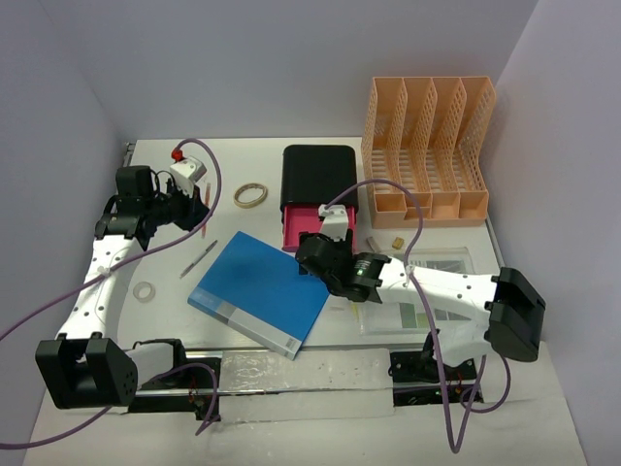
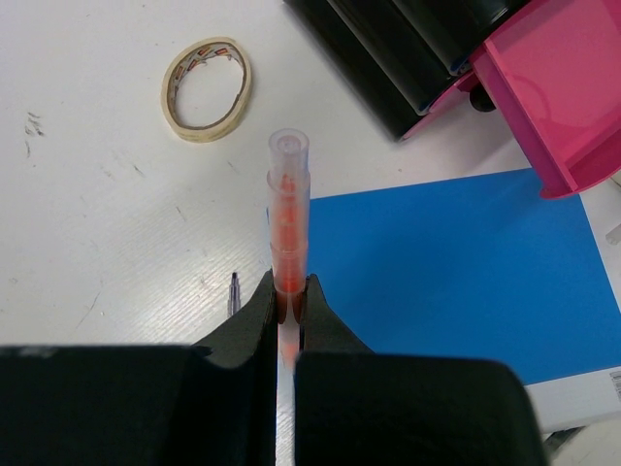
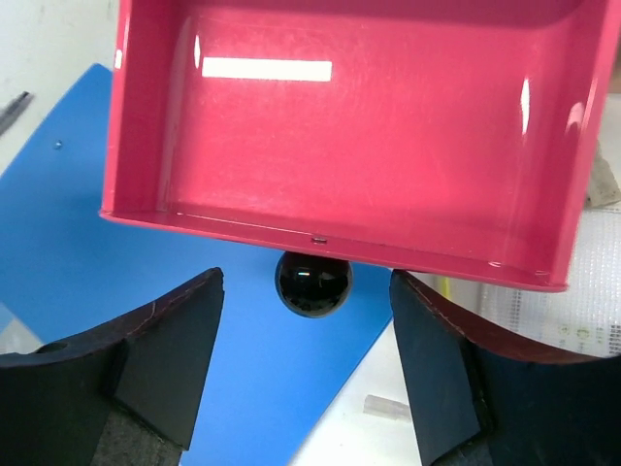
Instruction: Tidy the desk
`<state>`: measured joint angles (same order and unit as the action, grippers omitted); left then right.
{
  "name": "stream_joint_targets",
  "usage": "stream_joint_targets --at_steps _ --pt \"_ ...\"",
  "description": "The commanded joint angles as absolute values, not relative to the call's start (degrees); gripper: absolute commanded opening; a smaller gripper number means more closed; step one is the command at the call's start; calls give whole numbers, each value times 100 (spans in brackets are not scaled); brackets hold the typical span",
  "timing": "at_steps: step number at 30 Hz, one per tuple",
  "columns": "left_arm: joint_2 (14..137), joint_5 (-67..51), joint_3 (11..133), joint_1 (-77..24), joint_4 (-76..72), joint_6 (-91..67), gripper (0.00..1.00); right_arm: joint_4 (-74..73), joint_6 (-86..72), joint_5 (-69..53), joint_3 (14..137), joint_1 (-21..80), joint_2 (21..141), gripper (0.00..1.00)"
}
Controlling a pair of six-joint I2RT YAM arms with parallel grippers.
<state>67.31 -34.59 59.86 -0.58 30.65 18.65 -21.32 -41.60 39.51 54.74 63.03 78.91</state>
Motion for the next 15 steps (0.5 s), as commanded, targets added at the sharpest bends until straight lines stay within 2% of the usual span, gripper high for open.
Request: stream_joint_targets --at_steps 1,15 --pt "6654 -3684 6093 -18 3086 1934 0 -2178 -4111 3996 5492 6354 7404 78" --pt "6424 -3788 6395 -18 3469 1938 0 -2167 -3353 2645 5436 6346 6010 78"
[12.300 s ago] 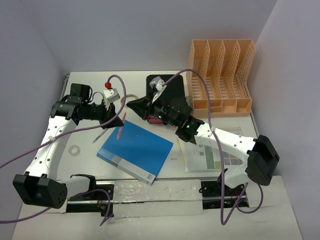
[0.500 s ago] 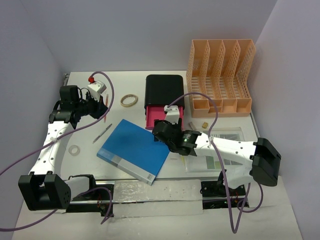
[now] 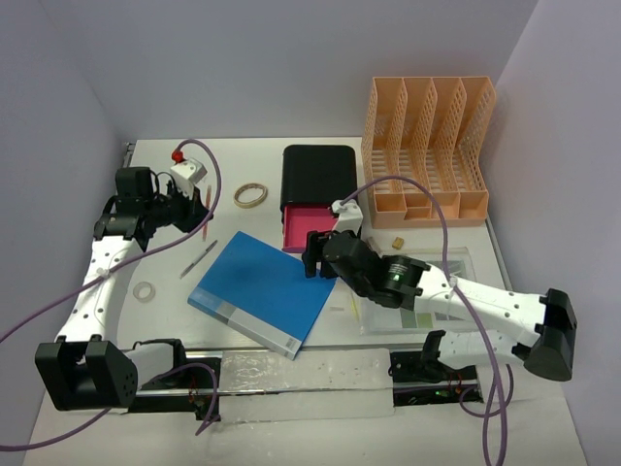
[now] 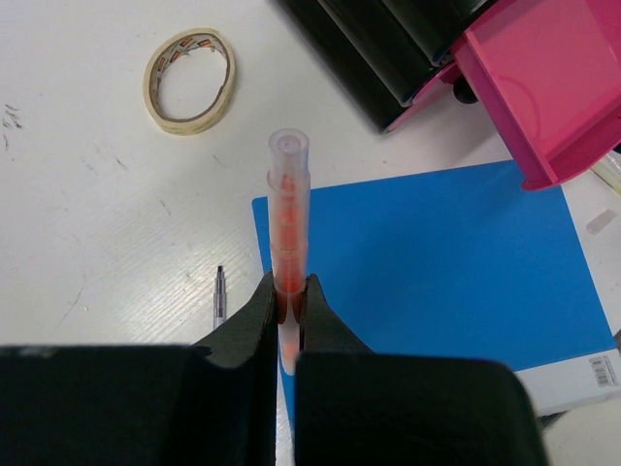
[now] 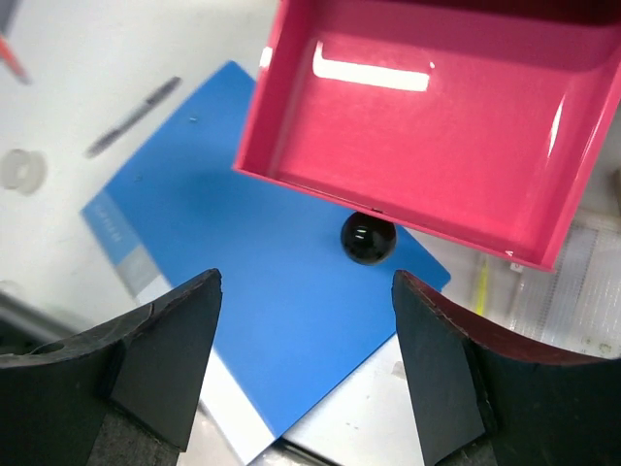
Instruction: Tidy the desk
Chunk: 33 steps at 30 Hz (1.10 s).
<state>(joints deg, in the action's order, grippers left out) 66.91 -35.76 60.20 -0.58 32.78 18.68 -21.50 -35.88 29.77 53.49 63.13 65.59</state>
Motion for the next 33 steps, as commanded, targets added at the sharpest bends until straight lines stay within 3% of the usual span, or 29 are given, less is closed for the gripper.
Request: stream_joint_targets --at_steps 1,13,17,20,26,33 --pt "6402 -3788 6434 -18 3533 1942 0 -2173 -3340 2644 5432 6346 5905 78" --pt "5941 -4185 7421 -164 4366 1780 0 -2626 -3351 2910 5644 5960 5330 79" --pt "6369 -3510 8116 -1262 4446 1633 0 -2486 -3134 2407 5272 5018 4888 80" --pt "7128 -2870 9287 -2259 4583 1677 0 -2496 -2934 1921 5152 4131 4577 80" --pt "8785 -1863 10528 -3846 4805 2249 0 -2614 -2807 1903 5167 3495 4672 81" --pt "9750 -1686 10748 -4386 4675 2653 0 -2594 -2980 1890 4762 3331 4551 81"
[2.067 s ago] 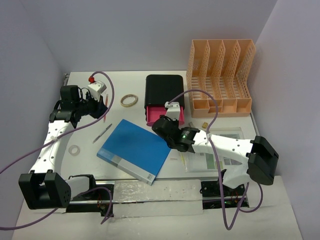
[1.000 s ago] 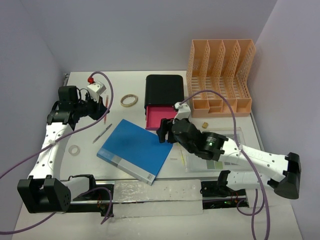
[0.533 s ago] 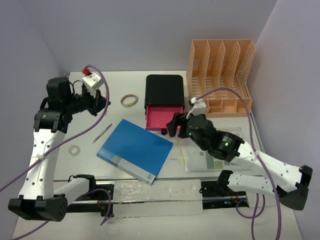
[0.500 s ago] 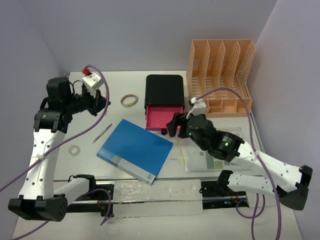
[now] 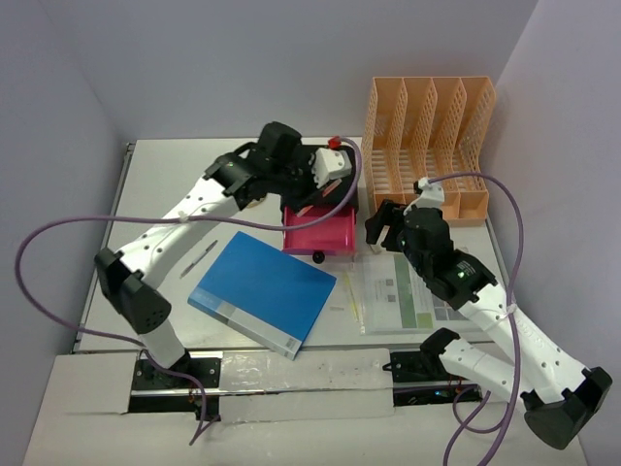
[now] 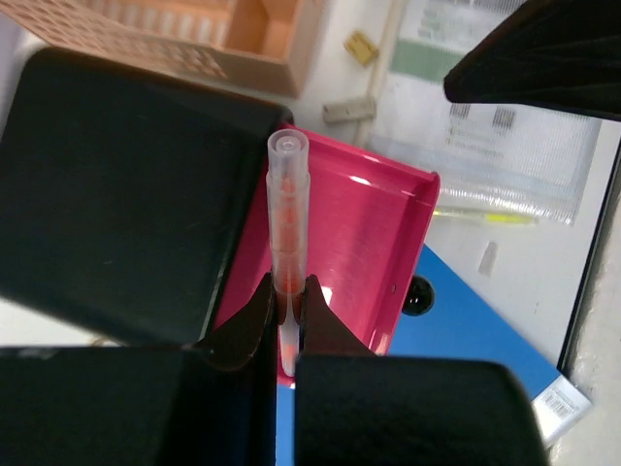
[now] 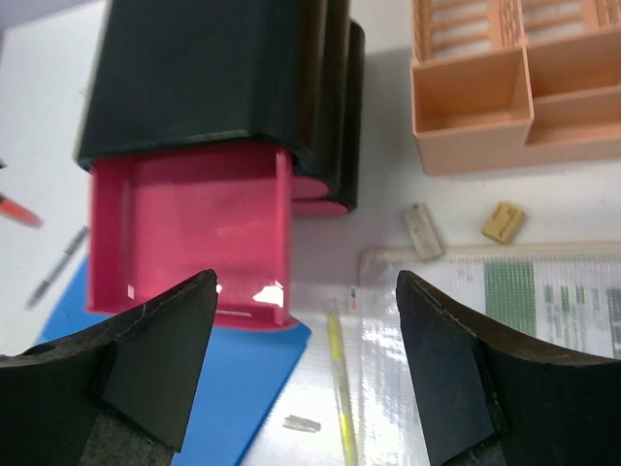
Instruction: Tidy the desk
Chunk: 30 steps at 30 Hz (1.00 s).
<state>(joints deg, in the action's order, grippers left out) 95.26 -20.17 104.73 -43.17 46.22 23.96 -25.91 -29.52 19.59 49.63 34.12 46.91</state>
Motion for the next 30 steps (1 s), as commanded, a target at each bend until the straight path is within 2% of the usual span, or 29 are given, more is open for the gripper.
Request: stream_joint_targets --at_steps 1,7,17,22,28,30 --pt "9915 -1635 10731 -4395 4641 2610 0 -2628 -3024 1898 4658 3313 4447 81" --pt "10531 -1659 10730 -4512 4735 2381 1 -2770 -3103 1879 4437 3261 4103 82" --pt "10996 -1479 11031 -4518 5200 2223 9 -2856 -3094 1890 4272 3252 3894 82" --pt "10910 -1491 10922 -4532 5250 2192 23 -2856 -3062 1913 4245 3249 3817 83" --pt "11004 -1502 11286 -4527 5379 2082 34 -2848 -3058 1880 4307 3260 3805 83" --pt "10994 -1494 11302 -4526 5387 2074 33 -2838 -3059 1827 4332 3252 3816 83"
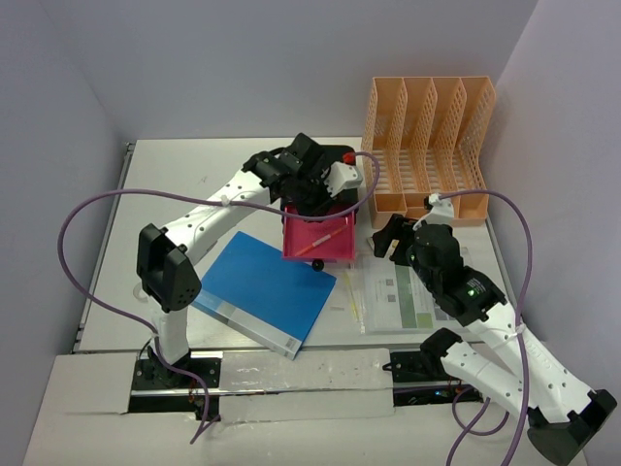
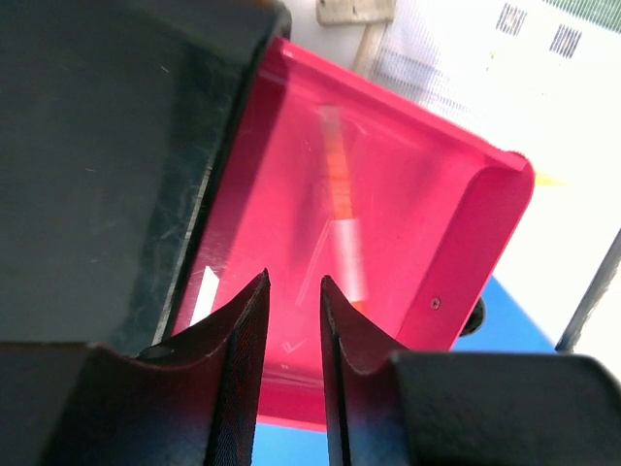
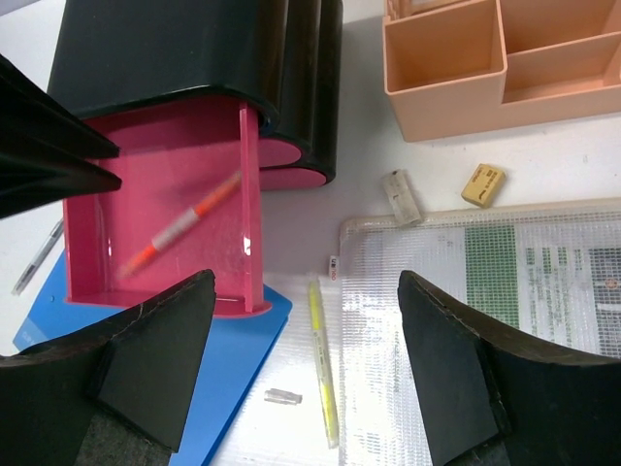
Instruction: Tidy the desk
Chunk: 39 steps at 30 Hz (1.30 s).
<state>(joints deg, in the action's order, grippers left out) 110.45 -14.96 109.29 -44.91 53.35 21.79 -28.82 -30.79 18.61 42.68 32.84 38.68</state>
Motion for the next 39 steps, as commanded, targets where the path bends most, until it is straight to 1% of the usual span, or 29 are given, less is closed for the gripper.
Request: stream_joint_targets --at_steps 1,8,10,13,14,17,19,23,25,28,30,31,34,39 --pt "10982 -1494 11290 -4526 5375 2074 34 -2819 -3059 1802 4320 3252 3840 83" --pt "10897 -1445 11341 -4526 5440 2022 35 -2764 -3111 1696 4320 3252 3907 83" --pt "10831 -1409 11524 -4531 5498 1999 36 -2769 -3103 1647 4351 3252 3911 83" --pt "10612 -1148 11851 -4458 5666 1909 39 -2837 -3085 1514 4402 3252 4006 83" --pt "10558 -1277 11932 -4364 5744 1840 39 -2898 -3102 1520 4428 3252 4050 83" --pt "10282 -1853 12170 -3605 6056 1689 42 -3063 -3207 1518 4386 3252 4115 82" --pt "9987 -2378 12073 -2677 6305 1609 43 -3100 -3295 1525 4235 3252 4052 79" --pt "9149 -2584 10844 -1599 6144 1898 48 -3032 -3578 1389 3885 3217 4034 73" --pt "8748 -2593 9884 -941 6079 2112 50 -2954 -3795 1228 3726 3217 4104 72" --pt "8476 -2410 8682 -289 5783 2425 52 -2689 -4153 863 3396 3208 4050 72" --pt "8426 -1678 8048 -161 5408 2519 53 -2568 -4257 737 3149 3208 3966 75" --pt "8413 -1419 7540 -132 5019 2552 53 -2532 -4315 736 3068 3208 3891 76" --pt "8556 -894 6806 -132 4498 2736 53 -2565 -4397 986 2966 3208 3742 76" --pt "9077 -792 6582 -132 3945 2779 53 -2522 -4502 1072 2802 3208 3577 76"
